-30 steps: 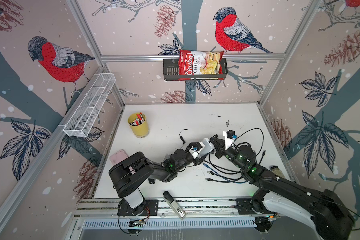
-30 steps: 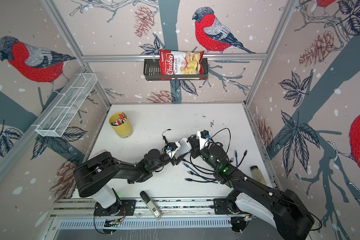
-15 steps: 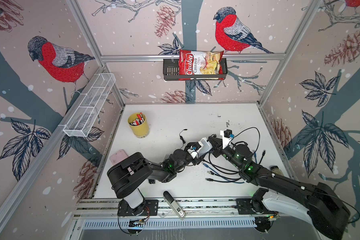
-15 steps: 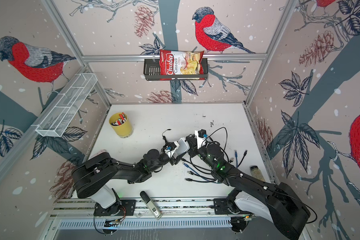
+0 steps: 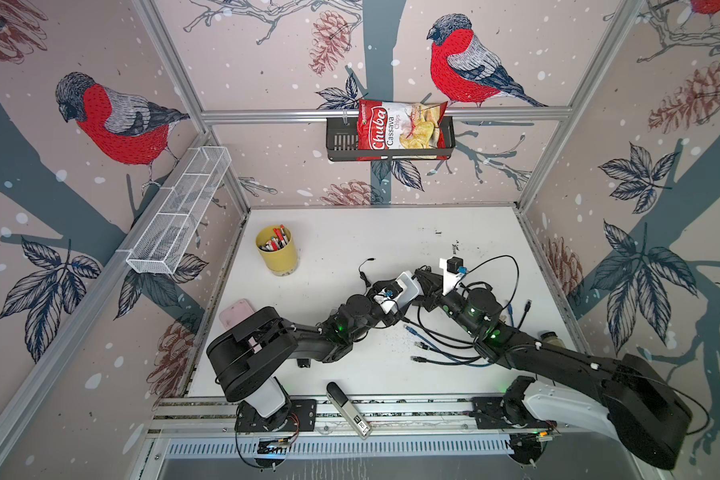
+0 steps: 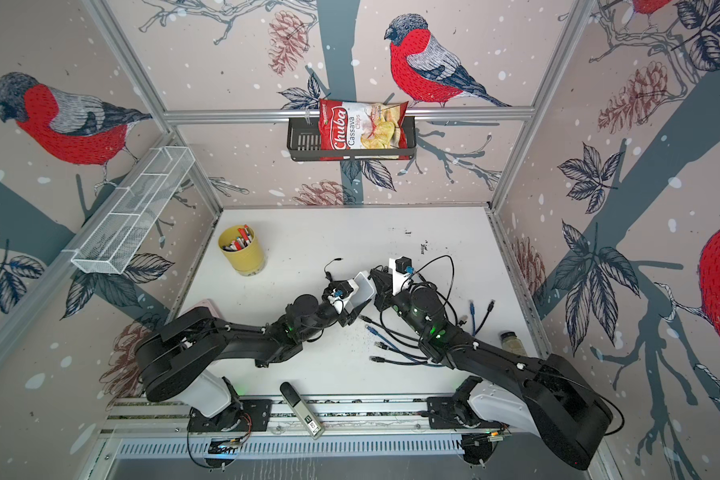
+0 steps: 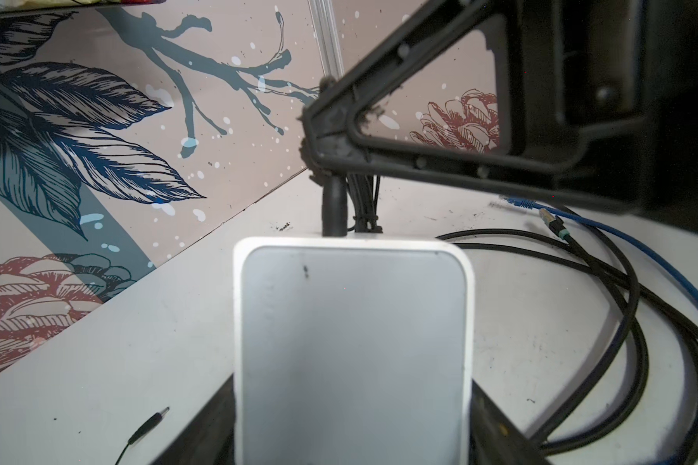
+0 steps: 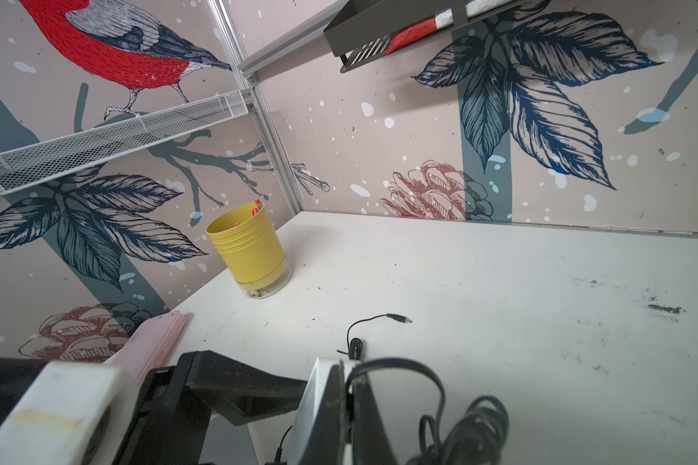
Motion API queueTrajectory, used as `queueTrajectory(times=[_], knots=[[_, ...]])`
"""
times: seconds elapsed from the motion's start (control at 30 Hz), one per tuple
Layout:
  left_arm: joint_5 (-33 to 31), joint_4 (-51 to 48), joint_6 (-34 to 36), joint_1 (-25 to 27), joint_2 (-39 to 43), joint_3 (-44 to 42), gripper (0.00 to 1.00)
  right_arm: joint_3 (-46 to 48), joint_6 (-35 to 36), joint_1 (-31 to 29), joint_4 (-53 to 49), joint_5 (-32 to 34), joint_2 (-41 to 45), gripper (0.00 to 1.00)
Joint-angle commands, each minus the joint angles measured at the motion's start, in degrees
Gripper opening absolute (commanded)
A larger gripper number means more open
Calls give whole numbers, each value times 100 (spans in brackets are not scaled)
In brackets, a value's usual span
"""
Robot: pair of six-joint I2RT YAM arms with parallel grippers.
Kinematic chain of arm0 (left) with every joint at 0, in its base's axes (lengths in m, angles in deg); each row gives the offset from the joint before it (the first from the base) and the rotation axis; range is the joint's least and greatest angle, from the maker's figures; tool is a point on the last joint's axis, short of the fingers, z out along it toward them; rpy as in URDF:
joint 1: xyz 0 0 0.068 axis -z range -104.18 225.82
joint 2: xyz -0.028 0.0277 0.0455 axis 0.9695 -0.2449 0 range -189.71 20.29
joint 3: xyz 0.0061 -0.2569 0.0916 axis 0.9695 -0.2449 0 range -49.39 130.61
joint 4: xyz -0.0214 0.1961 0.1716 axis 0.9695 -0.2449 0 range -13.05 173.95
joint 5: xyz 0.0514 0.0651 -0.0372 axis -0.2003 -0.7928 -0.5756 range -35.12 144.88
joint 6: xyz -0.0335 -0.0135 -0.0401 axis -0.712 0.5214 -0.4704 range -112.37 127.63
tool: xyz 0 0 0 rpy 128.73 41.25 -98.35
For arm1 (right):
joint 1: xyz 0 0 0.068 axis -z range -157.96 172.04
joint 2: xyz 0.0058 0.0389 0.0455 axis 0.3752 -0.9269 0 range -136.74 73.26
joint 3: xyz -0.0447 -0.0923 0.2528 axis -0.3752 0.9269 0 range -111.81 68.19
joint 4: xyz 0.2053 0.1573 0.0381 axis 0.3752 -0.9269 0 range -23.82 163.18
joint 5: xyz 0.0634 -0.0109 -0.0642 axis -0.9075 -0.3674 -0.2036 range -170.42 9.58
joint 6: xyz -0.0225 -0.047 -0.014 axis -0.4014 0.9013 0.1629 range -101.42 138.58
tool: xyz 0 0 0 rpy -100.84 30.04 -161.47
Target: Insert the plug into the switch port
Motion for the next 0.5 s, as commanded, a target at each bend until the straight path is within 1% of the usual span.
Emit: queueTrajectory(times=[0.0, 0.13, 0.27, 0.33, 0.47], knots=[[442, 1580, 155, -13, 86, 182, 0, 34, -119, -113, -1120, -844, -151, 0], [460, 1665, 120, -20, 88, 171, 0, 3, -133, -122, -1116, -812, -209, 0], [387, 1471, 96, -24, 124, 82, 0, -146, -123, -88, -1331, -513, -77, 0], [318, 1336, 21, -20, 137, 31, 0, -267, -127, -31, -1501, -344, 22, 3], [191, 701, -261, -37, 233, 55, 0, -612, -135, 160, -1986, -150, 81, 11]])
